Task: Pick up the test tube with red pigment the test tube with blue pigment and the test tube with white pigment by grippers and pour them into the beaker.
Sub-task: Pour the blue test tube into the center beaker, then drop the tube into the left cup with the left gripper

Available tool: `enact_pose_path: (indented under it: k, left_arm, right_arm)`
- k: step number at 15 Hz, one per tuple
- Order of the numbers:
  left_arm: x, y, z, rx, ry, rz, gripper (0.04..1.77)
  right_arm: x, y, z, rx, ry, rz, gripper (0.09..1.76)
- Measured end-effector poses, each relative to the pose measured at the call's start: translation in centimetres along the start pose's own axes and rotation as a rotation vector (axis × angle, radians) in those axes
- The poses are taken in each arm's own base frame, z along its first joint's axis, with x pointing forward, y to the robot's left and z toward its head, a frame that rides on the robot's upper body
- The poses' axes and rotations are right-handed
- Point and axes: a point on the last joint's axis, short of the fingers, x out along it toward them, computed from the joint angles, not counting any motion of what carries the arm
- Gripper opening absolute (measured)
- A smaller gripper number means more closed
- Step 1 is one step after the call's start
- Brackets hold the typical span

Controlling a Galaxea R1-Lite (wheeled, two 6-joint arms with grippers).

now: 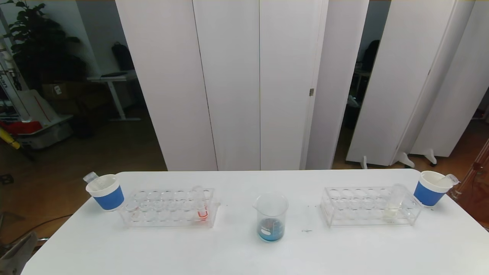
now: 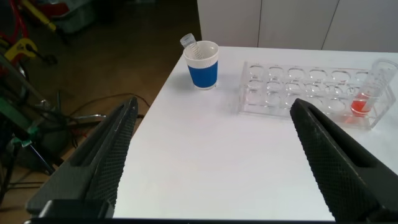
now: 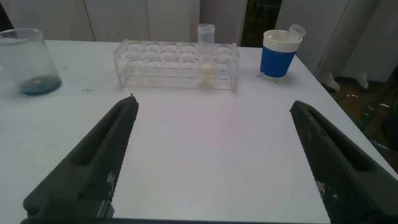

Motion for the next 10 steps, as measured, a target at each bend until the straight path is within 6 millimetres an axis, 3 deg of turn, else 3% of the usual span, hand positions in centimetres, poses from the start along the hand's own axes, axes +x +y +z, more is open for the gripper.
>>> enact_pose_path:
  k: [5, 10]
  left_arm:
    - [-5.3, 1.3, -3.4, 0.016, -0.072, -0.12, 1.75]
    - [-7.2, 1.3, -6.1, 0.011, -0.147, -0.261, 1.75]
  right_arm:
    - [0.0, 0.0, 0.0, 0.0, 0.0, 0.0, 1.75]
    - [0.0, 0.0, 0.0, 0.0, 0.0, 0.0, 1.75]
